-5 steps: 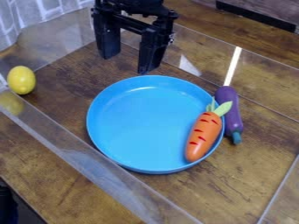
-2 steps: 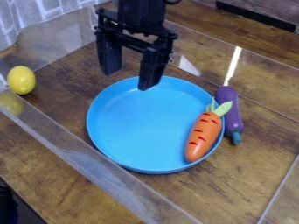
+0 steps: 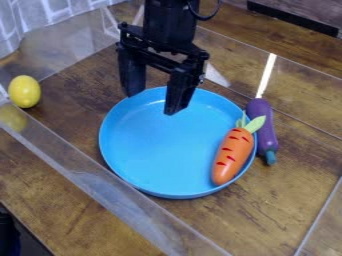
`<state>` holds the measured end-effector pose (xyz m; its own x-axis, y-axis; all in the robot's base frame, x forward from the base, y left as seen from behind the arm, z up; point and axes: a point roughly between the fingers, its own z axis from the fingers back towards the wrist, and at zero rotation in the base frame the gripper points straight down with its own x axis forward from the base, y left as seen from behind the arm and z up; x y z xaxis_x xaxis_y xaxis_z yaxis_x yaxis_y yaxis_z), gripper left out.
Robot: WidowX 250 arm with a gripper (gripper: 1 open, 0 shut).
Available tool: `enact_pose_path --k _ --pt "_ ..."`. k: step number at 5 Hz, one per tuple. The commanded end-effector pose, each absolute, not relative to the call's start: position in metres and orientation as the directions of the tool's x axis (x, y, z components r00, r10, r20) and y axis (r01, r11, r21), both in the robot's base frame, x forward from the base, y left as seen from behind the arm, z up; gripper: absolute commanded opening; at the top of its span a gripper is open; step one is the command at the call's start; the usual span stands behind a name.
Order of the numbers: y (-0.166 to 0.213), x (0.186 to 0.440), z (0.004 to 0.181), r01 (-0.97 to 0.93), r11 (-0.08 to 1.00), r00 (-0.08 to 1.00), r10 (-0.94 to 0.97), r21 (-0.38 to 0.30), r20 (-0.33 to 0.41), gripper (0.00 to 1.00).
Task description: Move the carrot to the left side
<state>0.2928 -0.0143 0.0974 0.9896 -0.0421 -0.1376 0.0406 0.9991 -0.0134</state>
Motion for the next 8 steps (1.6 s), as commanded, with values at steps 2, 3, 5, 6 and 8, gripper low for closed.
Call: enact_pose_path --k 2,3,5,6,8 --pt "-0.028 0.297 0.094 0.078 0.997 0.99 -0.08 -0.02 -0.112 1.0" --pt "-0.032 0.298 0.089 0.088 0.996 0.989 -0.09 -0.025 -0.116 1.0" --pt "-0.044 0.302 0.08 0.117 0.993 0.986 -0.12 -0.033 -0.115 1.0" --pt "-0.052 0.305 0.077 0.129 0.991 0.985 -0.132 -0.036 -0.108 1.0" --pt "-0.07 0.312 0.074 0.161 0.986 0.983 -0.163 -0.038 -0.083 1.0"
